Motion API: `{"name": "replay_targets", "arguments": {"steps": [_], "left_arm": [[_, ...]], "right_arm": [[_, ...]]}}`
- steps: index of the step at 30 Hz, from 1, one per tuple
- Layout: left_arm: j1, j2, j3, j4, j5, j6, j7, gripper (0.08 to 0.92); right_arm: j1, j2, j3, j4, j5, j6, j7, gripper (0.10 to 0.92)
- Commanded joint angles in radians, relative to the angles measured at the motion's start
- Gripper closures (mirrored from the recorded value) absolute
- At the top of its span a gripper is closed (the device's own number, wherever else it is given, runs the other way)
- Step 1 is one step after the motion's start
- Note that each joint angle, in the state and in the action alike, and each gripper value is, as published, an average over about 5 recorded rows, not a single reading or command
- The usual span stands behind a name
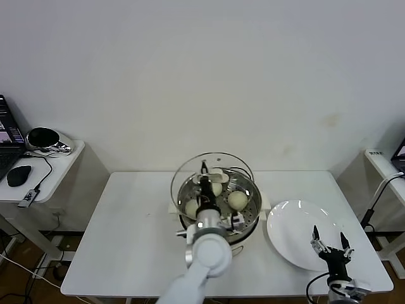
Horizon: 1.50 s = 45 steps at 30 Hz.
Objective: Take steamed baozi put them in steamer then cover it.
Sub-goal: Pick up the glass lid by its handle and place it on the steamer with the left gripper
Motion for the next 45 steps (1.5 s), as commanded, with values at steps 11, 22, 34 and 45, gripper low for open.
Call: {"name": "replay_targets", "arguments": {"steps": [11,22,34,45], "left_arm": [[0.003,-0.016,0.097,0.051,0.143,0.046,0.096,0.866],[0.012,-0.014,0.086,0.066,0.148,0.045,0.102,0.866],[0.020,-0.014,0.075,0.065,0.132,0.045,0.112,0.866],[0.006,-0.013,0.059,0.090,0.113,0.045,0.106,0.866]], "right_arm": [[0.010,0.011,-0.007,-0.012,-0.014,0.003,0.000,0.203],[0.012,0.009,-0.011,-0.022,-0.016,0.008,-0.001,0.203],[0.013,0.011,-0.015,-0.024,-0.018,0.013,-0.001,0.203],[0.011,0.015,-0.017,-0.024,-0.019,0.015,-0.001,0.203]]}}
